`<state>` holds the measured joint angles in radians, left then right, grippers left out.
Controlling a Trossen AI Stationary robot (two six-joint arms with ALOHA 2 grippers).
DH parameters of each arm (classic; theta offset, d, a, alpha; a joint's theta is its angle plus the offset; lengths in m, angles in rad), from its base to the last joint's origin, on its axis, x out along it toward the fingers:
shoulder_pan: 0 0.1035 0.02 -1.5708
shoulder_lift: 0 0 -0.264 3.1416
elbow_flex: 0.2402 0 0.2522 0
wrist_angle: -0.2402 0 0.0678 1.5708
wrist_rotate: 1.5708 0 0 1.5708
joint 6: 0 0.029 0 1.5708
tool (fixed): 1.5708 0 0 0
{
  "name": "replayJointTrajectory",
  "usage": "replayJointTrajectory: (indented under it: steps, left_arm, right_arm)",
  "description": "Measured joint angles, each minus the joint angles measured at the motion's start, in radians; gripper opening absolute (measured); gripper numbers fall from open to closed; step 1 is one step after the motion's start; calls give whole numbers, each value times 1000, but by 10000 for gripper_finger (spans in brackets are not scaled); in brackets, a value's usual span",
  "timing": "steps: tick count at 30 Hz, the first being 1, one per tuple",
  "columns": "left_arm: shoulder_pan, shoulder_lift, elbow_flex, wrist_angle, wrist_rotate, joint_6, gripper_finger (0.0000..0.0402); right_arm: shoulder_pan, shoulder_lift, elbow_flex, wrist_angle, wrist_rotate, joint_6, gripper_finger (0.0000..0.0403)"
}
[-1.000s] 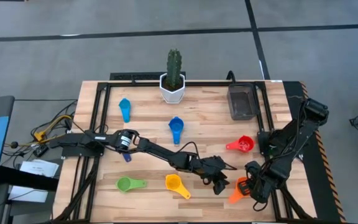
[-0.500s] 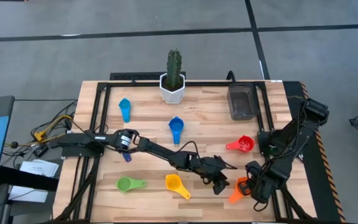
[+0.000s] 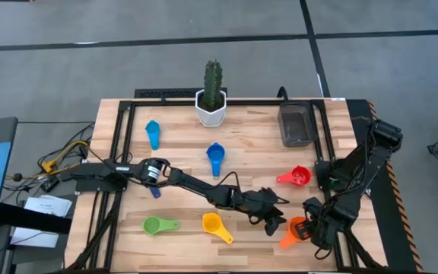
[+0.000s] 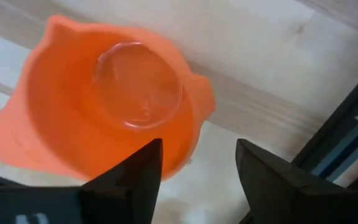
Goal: Nest measuring cups in basket
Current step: Move the orange measuring cup to the center of the table
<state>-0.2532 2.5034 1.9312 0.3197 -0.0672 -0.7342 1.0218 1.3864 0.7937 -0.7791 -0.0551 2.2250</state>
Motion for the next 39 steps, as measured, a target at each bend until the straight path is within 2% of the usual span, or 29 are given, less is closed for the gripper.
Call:
replayJointTrajectory:
  steps: [7,12,14,19,25,33,39]
  left_arm:
    - [11,-42,-1,-282,71,36,151]
    - [25,-130,-1,-416,19,118,151]
    - [37,-156,0,-401,-12,116,151]
    - [50,-132,3,-208,-41,72,151]
    - [54,-83,-2,-181,-136,142,151]
    - [49,-82,0,-160,-24,185,151]
    - [11,-82,0,-161,-42,183,151]
  right_arm:
    - [-1,-36,1,-60,24,1,227]
    - [-1,-48,2,-99,46,-1,229]
    - [-1,-49,11,-122,57,-5,229]
    - [-2,-53,45,-196,60,-8,229]
    - [-3,-53,109,-294,61,-11,228]
    - [1,-53,136,-291,60,-27,226]
    - [-8,-39,135,-310,62,-34,226]
